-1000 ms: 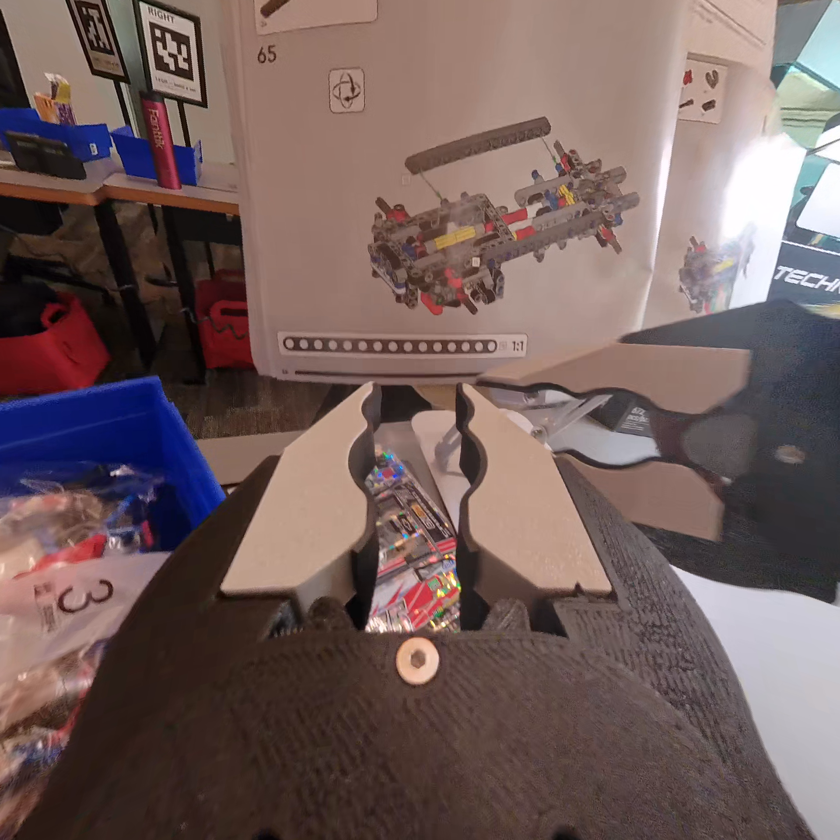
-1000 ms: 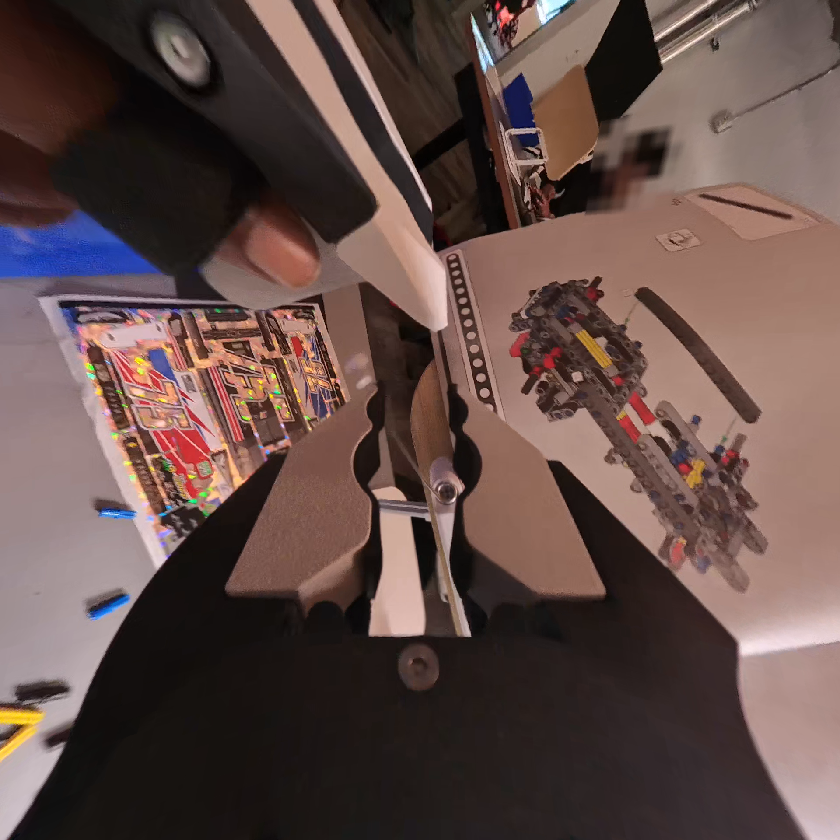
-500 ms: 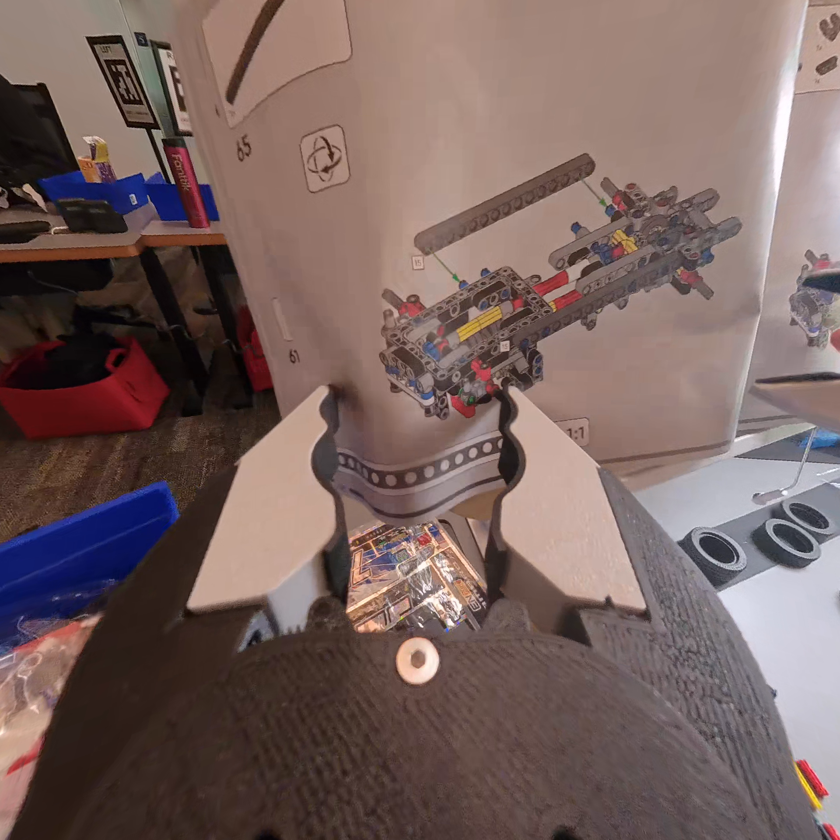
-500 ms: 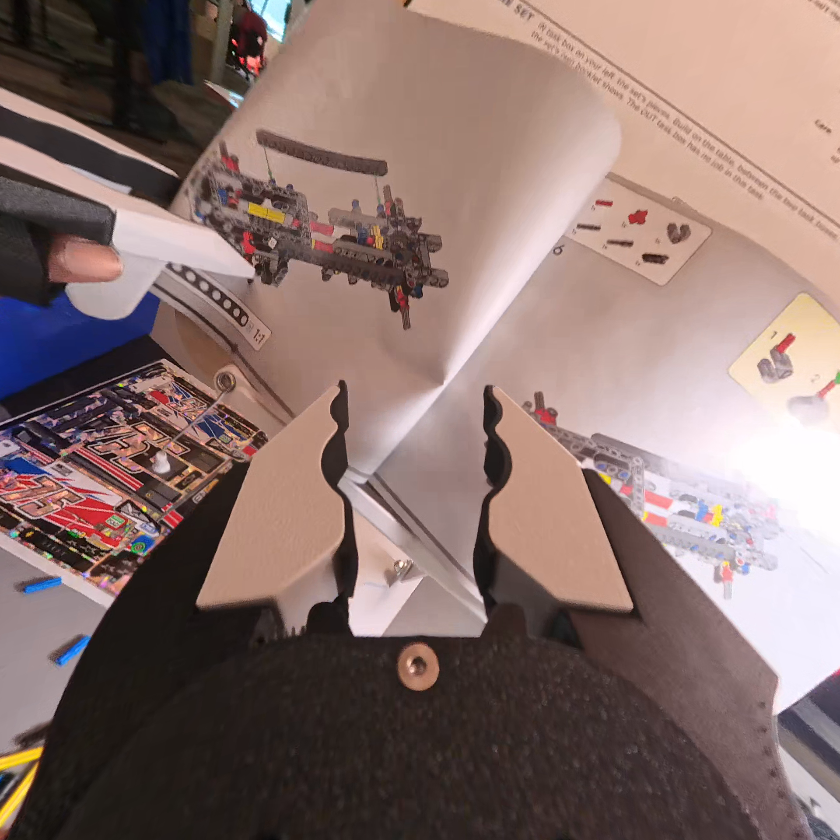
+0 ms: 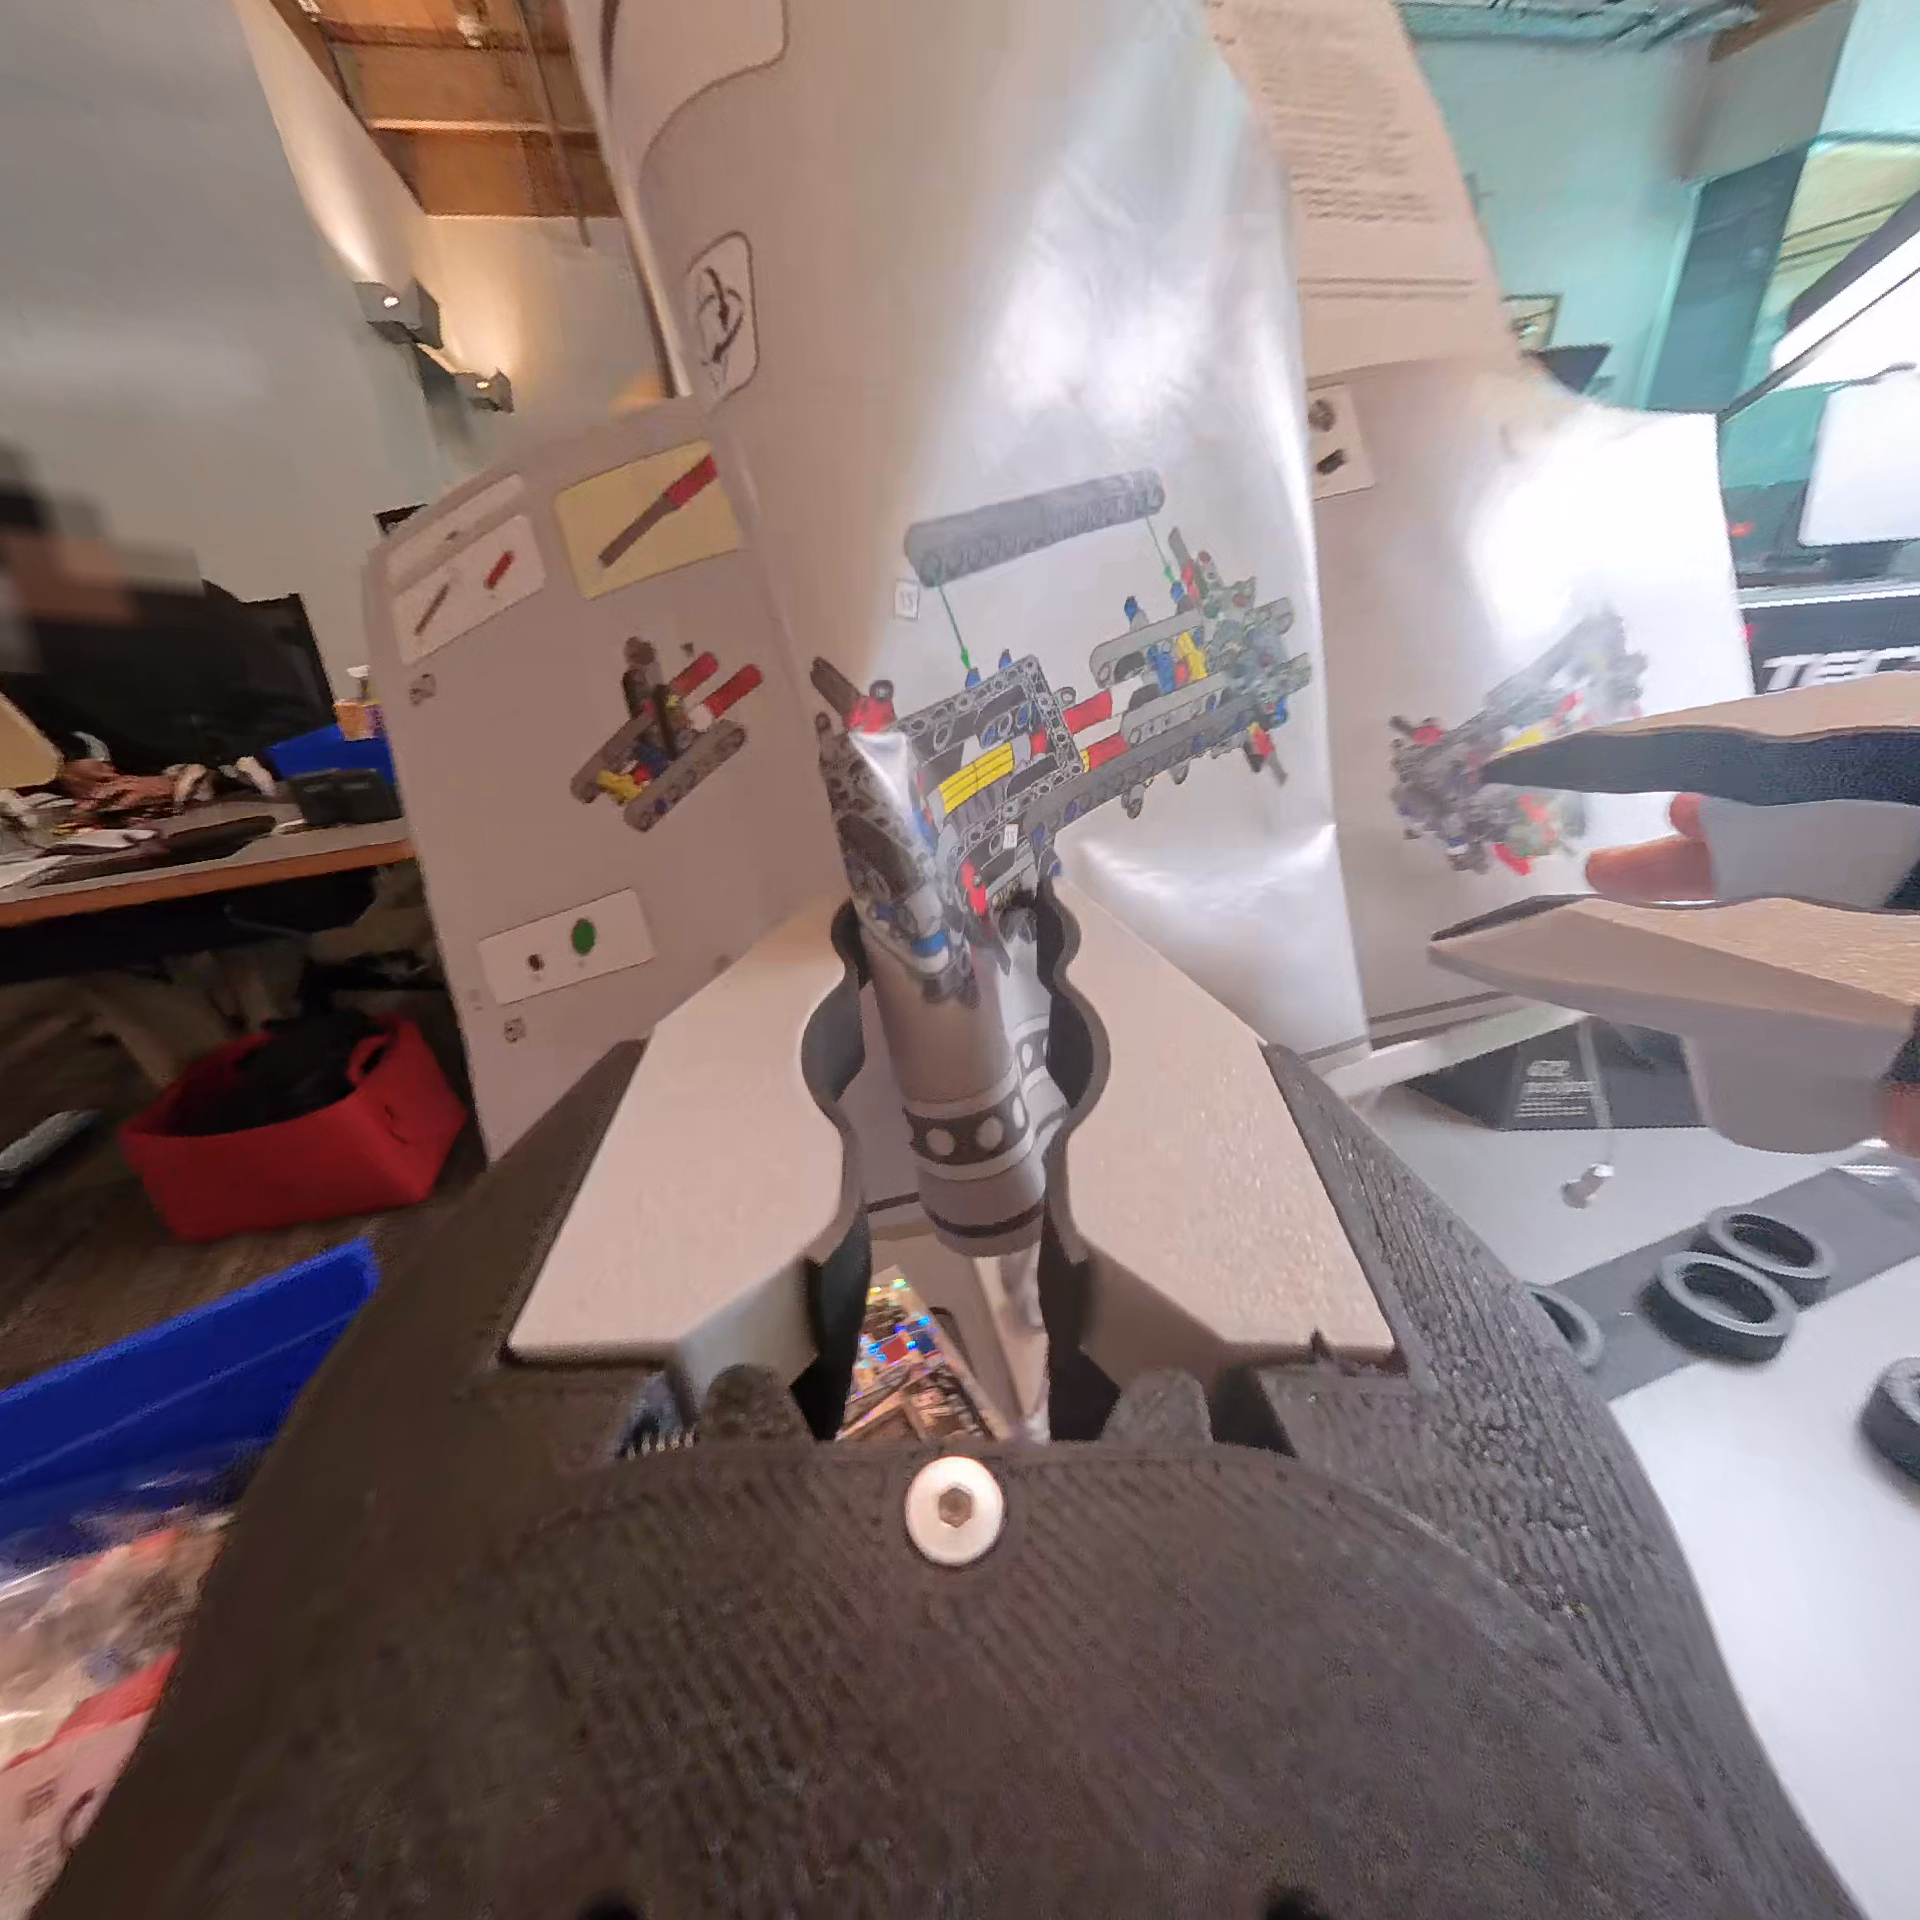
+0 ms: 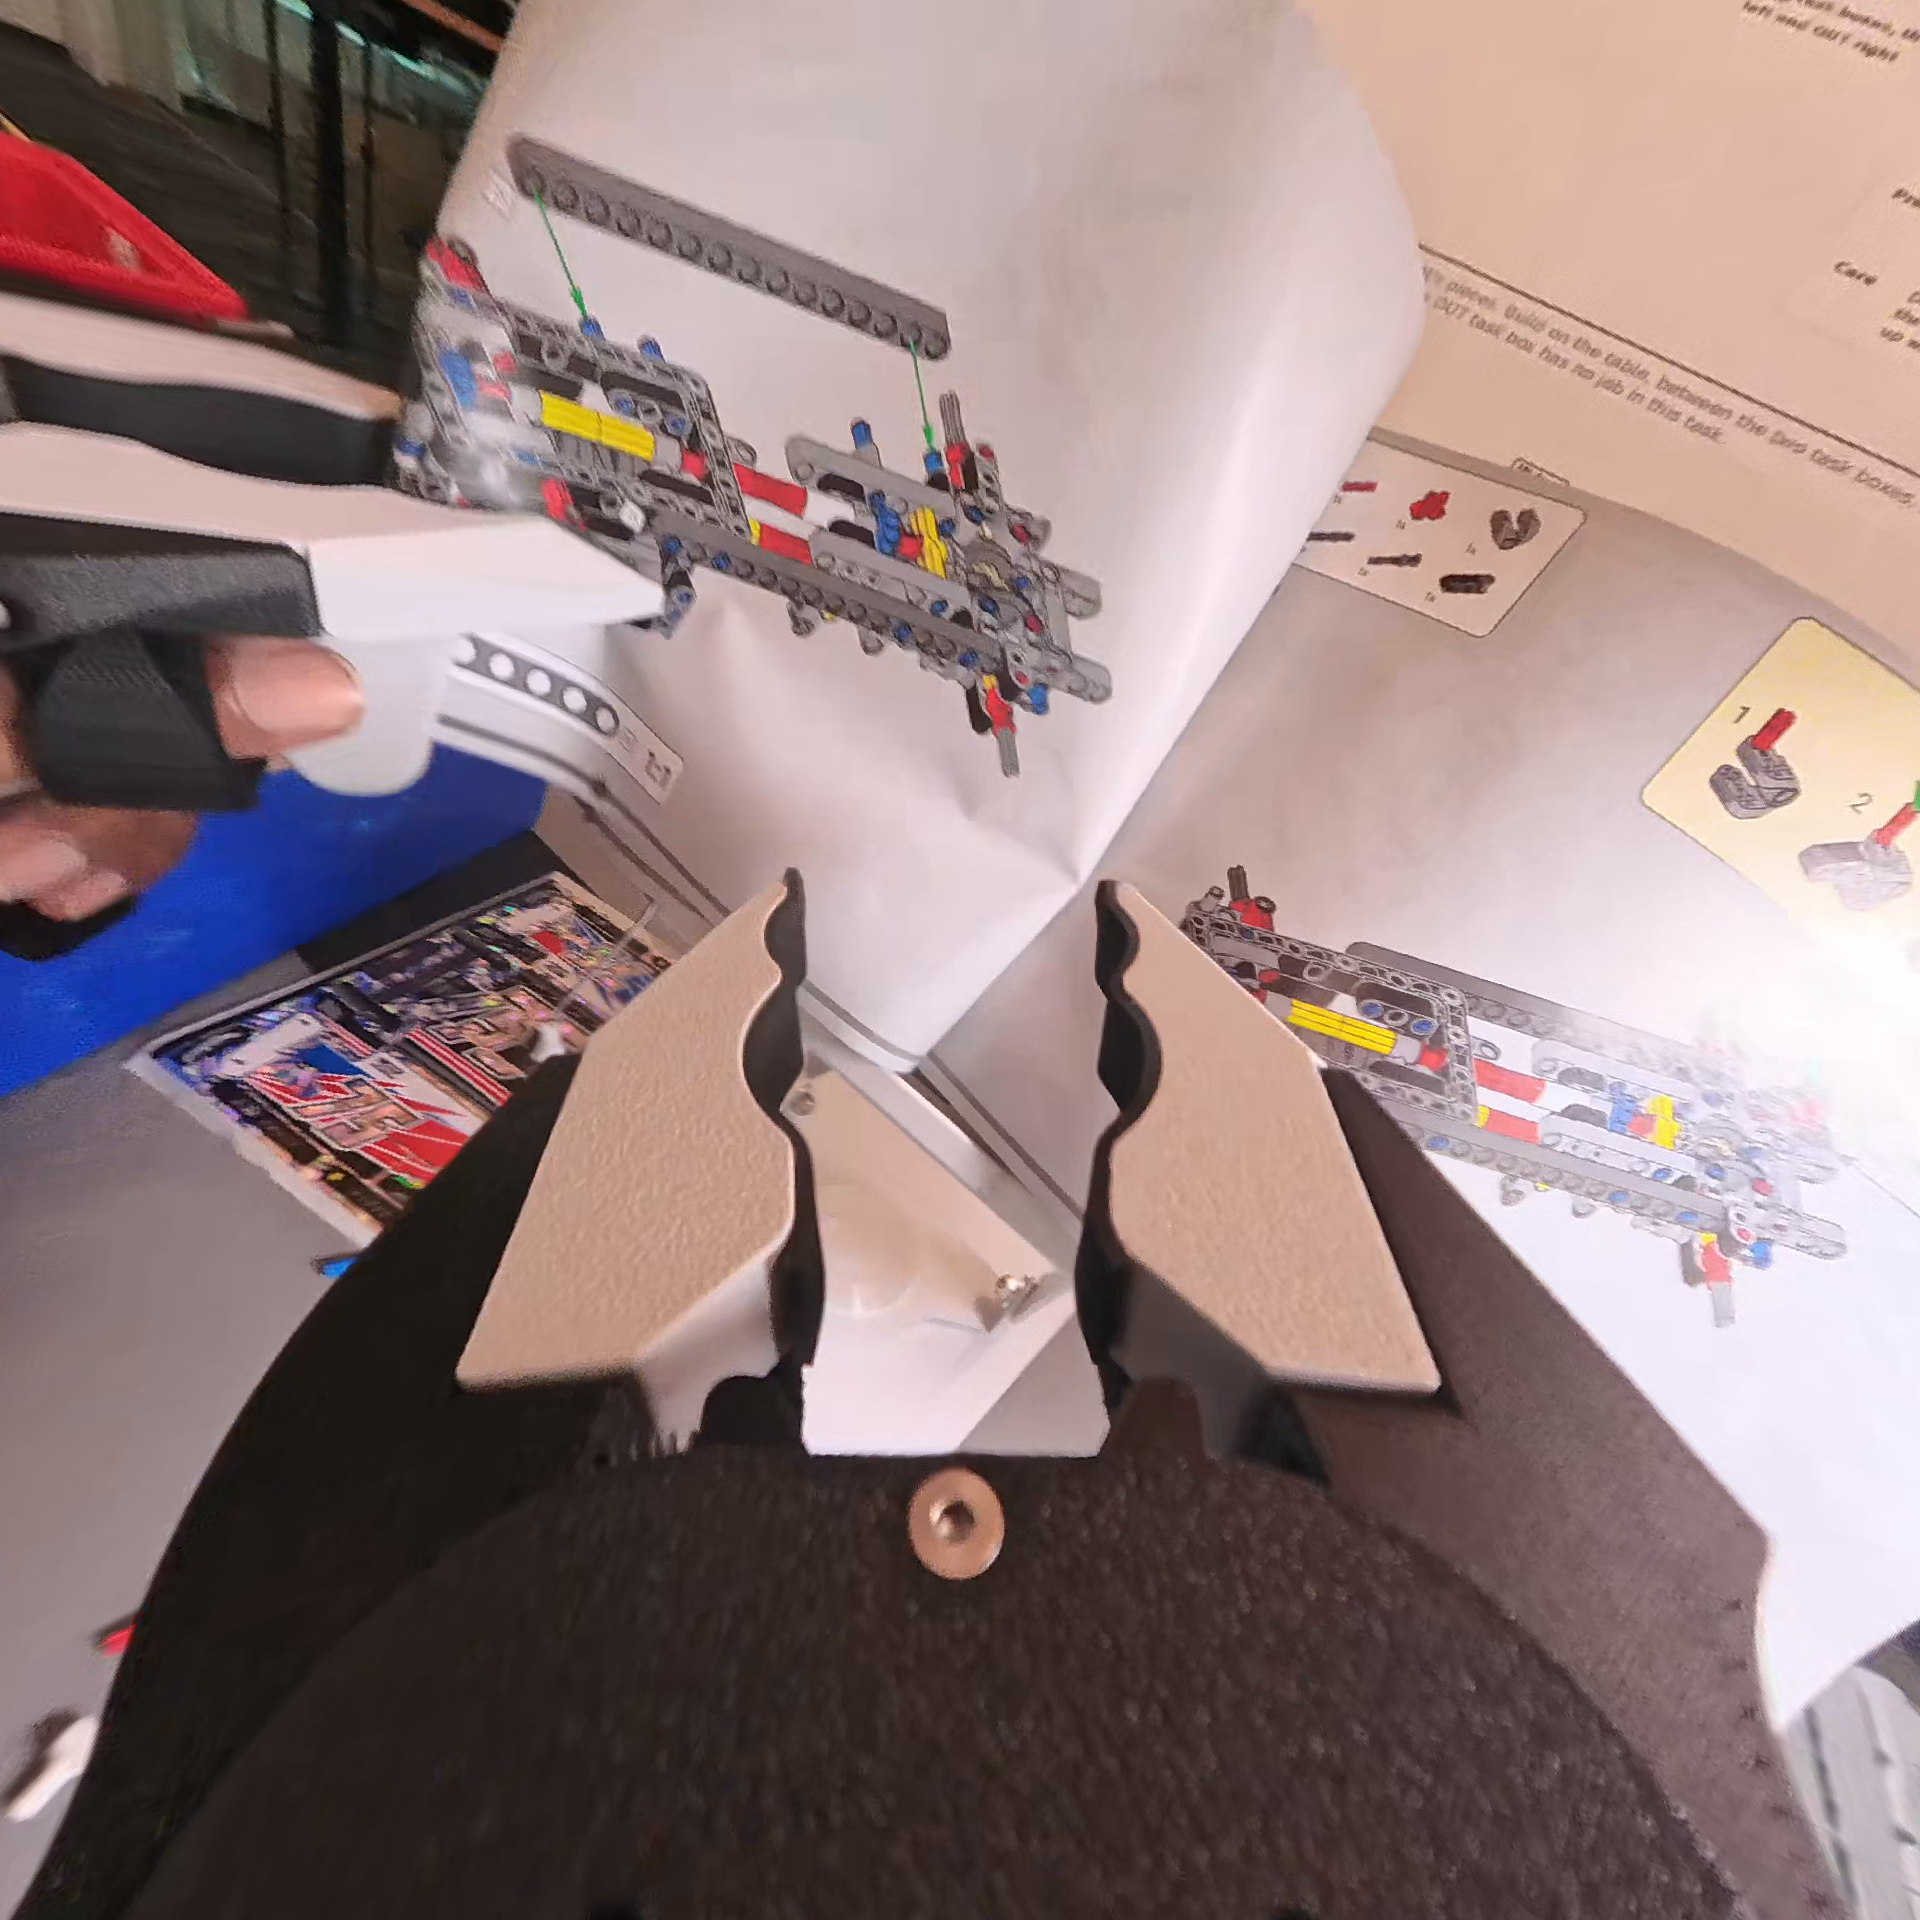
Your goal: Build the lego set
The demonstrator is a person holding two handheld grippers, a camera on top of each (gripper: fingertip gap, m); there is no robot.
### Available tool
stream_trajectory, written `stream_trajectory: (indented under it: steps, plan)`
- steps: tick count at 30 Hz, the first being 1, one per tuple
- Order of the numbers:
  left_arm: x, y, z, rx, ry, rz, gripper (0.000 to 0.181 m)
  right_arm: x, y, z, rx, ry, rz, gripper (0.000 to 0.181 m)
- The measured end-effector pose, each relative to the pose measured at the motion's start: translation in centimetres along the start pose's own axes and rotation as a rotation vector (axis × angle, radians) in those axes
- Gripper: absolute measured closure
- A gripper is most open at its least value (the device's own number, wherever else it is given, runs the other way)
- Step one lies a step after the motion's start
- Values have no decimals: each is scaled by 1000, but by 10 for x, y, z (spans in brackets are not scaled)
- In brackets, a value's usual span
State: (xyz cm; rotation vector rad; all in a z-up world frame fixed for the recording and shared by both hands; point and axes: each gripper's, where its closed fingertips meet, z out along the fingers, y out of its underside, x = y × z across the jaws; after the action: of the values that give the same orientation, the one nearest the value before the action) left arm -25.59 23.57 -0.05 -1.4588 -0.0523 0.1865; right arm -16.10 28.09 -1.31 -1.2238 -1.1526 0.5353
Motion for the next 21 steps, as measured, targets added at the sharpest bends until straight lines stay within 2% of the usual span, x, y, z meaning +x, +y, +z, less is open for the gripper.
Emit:
stream_trajectory:
  steps: [5, 8, 13, 15, 19, 21]
  plan:
    - [44, -11, -10, 66, 148, -1, 151, -12, -38, -27, 119, -102, 134, 123]
    - [76, -15, -16, 105, 243, 5, 150, -21, -58, -43, 152, -172, 215, 115]
    - [139, -17, -29, 141, 464, 64, 144, -28, -62, -53, 107, -183, 203, 105]
    - [154, -17, -36, 151, 526, 80, 138, -14, -57, -60, 93, -145, 205, 117]
    - [155, -20, -48, 173, 595, 12, 136, 22, -50, -83, 151, -116, 261, 163]
    - [147, -19, -46, 161, 580, -16, 137, 41, -38, -89, 136, -89, 286, 169]
